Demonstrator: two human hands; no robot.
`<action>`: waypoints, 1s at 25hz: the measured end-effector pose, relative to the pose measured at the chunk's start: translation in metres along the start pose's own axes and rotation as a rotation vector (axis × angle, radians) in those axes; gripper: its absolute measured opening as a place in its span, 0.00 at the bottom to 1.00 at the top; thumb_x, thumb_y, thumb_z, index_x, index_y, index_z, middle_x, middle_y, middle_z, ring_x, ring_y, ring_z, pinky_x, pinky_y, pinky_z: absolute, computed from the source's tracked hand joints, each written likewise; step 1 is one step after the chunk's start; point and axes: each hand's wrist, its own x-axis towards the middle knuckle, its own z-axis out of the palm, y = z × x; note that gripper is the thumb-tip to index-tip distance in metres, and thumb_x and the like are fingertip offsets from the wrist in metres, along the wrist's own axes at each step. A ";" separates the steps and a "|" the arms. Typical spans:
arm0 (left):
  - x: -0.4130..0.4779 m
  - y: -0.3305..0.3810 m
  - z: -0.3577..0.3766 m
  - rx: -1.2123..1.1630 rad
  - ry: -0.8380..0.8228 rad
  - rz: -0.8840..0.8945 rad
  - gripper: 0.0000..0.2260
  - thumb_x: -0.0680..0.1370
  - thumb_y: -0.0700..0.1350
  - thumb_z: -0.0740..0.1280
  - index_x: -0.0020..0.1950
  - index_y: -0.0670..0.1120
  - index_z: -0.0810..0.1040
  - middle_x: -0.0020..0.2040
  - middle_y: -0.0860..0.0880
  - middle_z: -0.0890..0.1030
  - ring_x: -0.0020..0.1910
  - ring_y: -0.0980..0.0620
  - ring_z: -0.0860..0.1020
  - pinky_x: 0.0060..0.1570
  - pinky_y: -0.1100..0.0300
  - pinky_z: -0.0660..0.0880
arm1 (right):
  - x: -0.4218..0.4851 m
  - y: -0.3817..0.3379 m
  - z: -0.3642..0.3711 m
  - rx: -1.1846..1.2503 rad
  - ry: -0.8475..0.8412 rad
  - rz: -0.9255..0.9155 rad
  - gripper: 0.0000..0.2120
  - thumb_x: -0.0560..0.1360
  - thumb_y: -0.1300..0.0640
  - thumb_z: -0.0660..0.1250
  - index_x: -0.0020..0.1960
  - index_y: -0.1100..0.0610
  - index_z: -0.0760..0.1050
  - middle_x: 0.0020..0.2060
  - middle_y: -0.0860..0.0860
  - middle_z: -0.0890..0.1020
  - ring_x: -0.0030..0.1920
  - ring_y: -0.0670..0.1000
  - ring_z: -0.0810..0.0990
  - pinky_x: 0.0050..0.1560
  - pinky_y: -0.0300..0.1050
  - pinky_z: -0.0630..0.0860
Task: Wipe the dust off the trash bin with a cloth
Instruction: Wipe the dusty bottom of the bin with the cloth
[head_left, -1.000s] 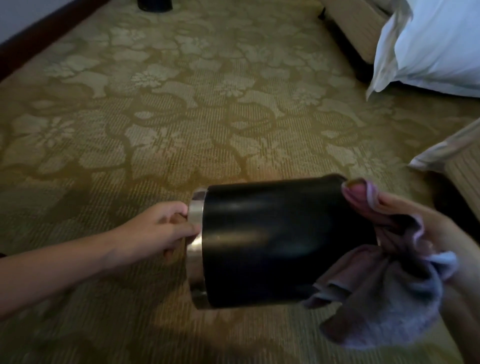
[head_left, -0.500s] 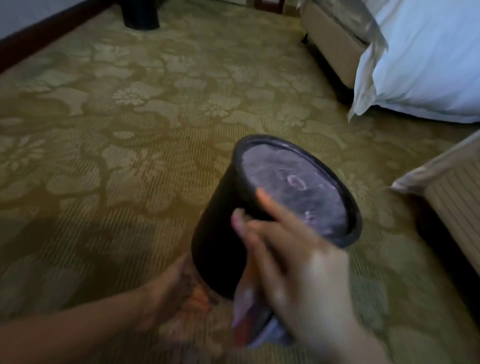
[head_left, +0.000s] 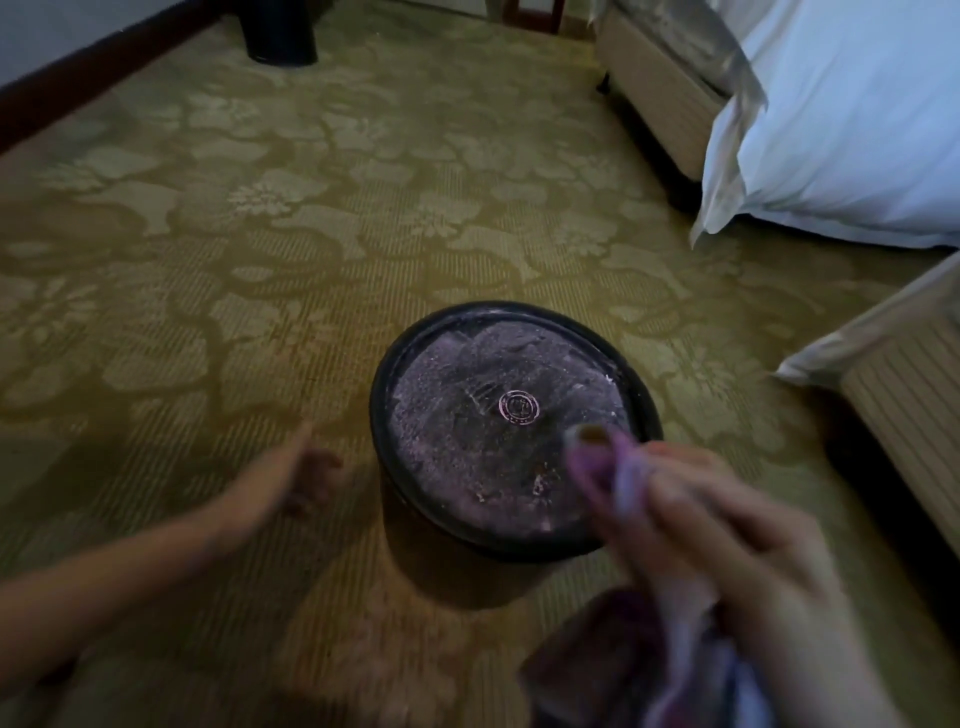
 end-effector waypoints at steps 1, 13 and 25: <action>-0.001 0.022 -0.001 -0.020 0.058 0.058 0.25 0.84 0.56 0.46 0.50 0.45 0.79 0.43 0.42 0.81 0.40 0.45 0.78 0.38 0.56 0.71 | 0.009 0.003 -0.019 0.025 0.042 0.071 0.12 0.73 0.44 0.70 0.49 0.49 0.86 0.50 0.51 0.85 0.55 0.49 0.82 0.61 0.43 0.75; -0.013 0.093 0.040 -0.002 -0.046 0.462 0.12 0.84 0.44 0.54 0.64 0.54 0.71 0.58 0.53 0.76 0.57 0.52 0.76 0.56 0.55 0.73 | 0.043 0.021 -0.028 -1.091 -0.192 0.080 0.21 0.77 0.30 0.50 0.57 0.34 0.78 0.43 0.40 0.83 0.44 0.48 0.83 0.34 0.44 0.75; 0.001 0.076 0.040 -0.002 -0.024 0.546 0.19 0.80 0.52 0.54 0.70 0.56 0.71 0.68 0.49 0.72 0.68 0.49 0.72 0.70 0.44 0.67 | 0.019 -0.001 -0.004 -1.136 -0.318 -0.060 0.13 0.77 0.38 0.60 0.49 0.41 0.80 0.33 0.44 0.83 0.33 0.51 0.82 0.27 0.44 0.71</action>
